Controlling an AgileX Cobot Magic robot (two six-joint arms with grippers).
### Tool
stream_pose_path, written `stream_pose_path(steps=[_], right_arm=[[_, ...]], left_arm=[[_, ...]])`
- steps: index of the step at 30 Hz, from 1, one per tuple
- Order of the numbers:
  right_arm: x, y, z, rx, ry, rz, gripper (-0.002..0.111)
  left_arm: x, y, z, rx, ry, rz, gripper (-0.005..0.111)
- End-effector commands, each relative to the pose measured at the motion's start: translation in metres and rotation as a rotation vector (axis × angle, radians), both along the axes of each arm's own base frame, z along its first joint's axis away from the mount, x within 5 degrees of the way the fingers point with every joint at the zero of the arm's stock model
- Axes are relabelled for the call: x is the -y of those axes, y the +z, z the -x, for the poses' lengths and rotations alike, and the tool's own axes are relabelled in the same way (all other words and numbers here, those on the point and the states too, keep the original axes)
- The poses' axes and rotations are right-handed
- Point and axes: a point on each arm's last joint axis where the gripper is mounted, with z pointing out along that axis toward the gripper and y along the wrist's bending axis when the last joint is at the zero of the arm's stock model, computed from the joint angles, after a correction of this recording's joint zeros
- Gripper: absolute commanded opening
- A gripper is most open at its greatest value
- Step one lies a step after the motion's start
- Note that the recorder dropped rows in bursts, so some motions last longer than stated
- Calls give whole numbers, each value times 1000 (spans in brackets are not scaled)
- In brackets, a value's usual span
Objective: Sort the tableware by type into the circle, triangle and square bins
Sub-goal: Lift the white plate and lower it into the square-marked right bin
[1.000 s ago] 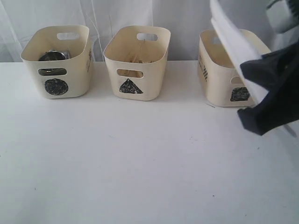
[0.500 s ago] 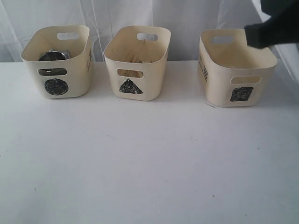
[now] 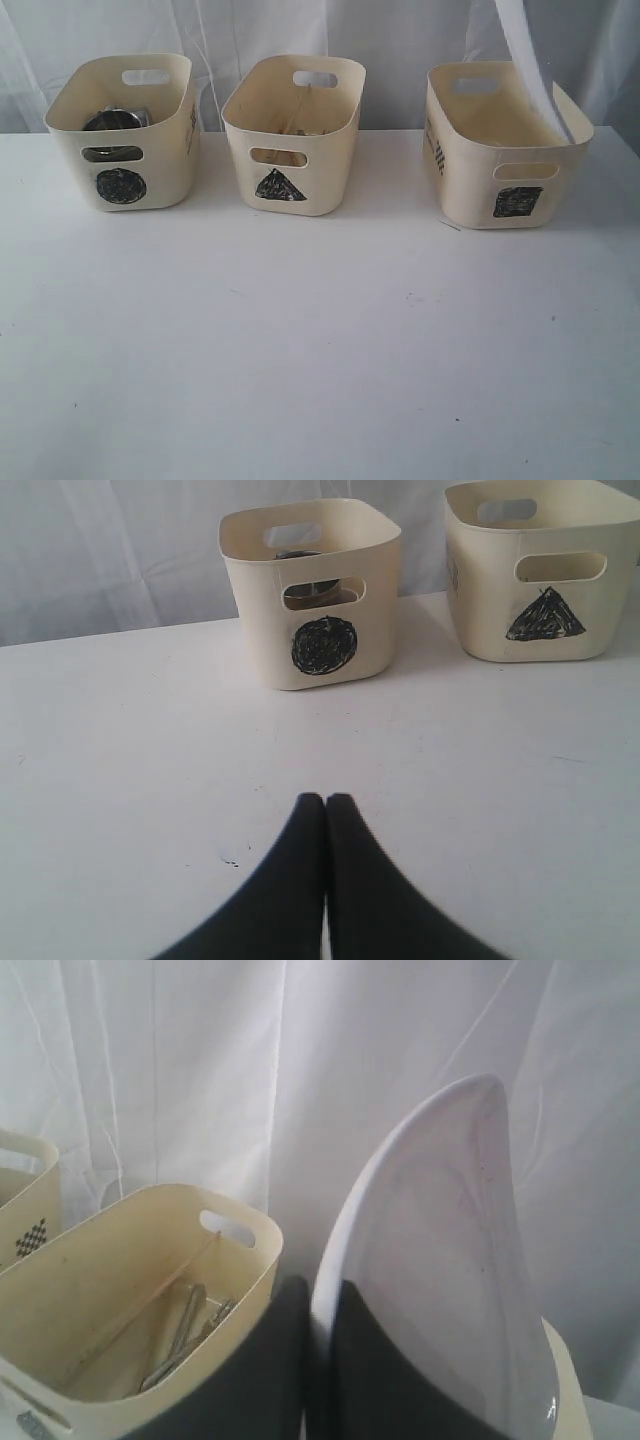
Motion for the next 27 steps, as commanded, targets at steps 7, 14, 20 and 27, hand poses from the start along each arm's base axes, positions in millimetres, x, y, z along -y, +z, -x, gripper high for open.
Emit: stream_pose_path(steps=[7, 14, 20, 27], right_arm=[[-4, 2, -65, 103, 36, 65, 0], [11, -25, -102, 62, 1, 82, 0], [10, -46, -117, 35, 13, 93, 0], [8, -67, -128, 10, 30, 98, 0]], left_arm=[[0, -1, 0, 1, -3, 8, 0], [0, -1, 0, 1, -3, 8, 0], [0, -1, 0, 1, -3, 8, 0], [0, -1, 0, 1, -3, 8, 0]])
